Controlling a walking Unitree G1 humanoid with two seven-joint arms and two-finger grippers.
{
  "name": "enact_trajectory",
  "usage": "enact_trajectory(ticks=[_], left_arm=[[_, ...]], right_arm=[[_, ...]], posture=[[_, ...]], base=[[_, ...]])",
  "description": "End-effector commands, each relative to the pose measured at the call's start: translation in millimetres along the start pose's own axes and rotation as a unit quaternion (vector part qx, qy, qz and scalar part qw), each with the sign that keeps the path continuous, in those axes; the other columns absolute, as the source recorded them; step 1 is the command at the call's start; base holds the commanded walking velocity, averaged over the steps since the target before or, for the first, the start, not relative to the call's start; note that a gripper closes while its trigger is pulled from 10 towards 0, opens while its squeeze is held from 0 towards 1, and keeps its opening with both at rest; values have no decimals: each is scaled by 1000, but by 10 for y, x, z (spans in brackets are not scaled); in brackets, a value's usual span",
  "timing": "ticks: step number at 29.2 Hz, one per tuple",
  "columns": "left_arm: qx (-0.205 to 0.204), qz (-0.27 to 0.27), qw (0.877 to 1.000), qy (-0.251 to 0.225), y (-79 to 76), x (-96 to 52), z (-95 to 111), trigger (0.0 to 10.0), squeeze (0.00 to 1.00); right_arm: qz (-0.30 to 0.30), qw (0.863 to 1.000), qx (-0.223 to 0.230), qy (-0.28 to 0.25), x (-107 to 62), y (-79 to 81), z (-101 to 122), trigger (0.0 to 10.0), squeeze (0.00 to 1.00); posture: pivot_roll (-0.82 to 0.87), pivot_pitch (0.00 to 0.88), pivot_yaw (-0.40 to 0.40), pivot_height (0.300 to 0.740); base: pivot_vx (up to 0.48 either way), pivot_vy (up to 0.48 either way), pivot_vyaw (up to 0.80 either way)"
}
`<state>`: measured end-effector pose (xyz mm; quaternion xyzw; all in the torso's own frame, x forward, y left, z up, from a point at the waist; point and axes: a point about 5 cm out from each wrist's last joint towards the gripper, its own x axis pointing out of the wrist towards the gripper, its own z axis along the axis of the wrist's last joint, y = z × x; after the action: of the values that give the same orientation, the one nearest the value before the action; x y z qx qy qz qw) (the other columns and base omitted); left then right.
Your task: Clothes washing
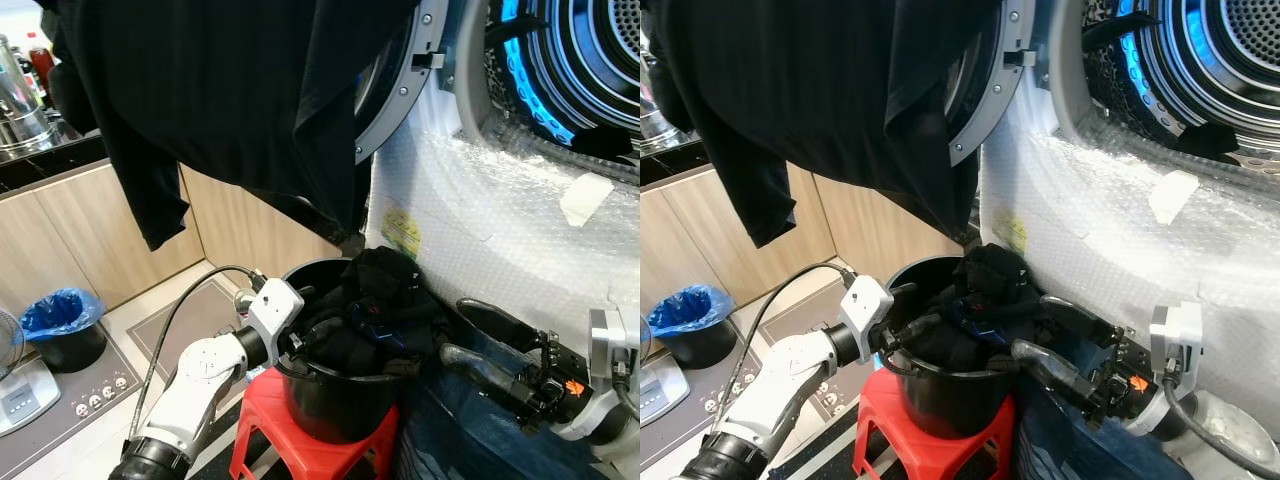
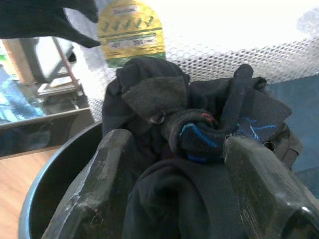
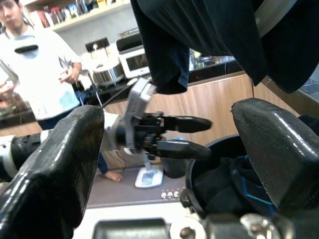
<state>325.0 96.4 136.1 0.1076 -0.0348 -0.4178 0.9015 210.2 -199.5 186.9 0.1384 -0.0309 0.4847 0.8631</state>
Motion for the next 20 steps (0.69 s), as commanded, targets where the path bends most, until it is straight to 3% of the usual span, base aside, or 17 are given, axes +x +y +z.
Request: enact_trajectory(ticks=[1, 4, 5, 6, 7, 16, 20], left_arm=[[2, -9, 1000, -5, 12, 34, 21, 10000, 0], [-11, -30, 999, -12, 11, 106, 45, 10000, 8], [-13, -38, 999, -13, 5, 124, 47, 10000, 388], [-21, -48, 998, -17, -11, 155, 51, 10000, 863], [-35, -61, 997, -20, -27, 179, 52, 10000, 1000], [-35, -105, 994, -19, -74, 257, 60, 10000, 1000], [-24, -102, 995, -3, -16, 265, 29, 10000, 1000]], right_arm=[[5, 1000, -3, -6, 22, 68, 15, 10000, 0], [-7, 1000, -2, -10, -3, 125, -2, 10000, 0], [-10, 1000, 0, -12, -9, 143, -2, 10000, 0], [-13, 1000, 1, -14, -15, 157, 0, 10000, 0], [-14, 1000, 1, -15, -18, 167, 2, 10000, 0], [-18, 1000, 1, -17, -31, 212, 21, 10000, 0], [-22, 1000, 3, -18, -38, 233, 26, 10000, 0]], posture=[[-182, 148, 62, 740], [-202, 162, 72, 740], [-207, 166, 73, 740], [-213, 172, 73, 740], [-215, 175, 73, 740], [-228, 196, 78, 740], [-233, 208, 80, 740]], base=[[0, 0, 0], [0, 0, 0], [0, 0, 0], [0, 0, 0], [0, 0, 0], [0, 0, 0], [0, 0, 0]])
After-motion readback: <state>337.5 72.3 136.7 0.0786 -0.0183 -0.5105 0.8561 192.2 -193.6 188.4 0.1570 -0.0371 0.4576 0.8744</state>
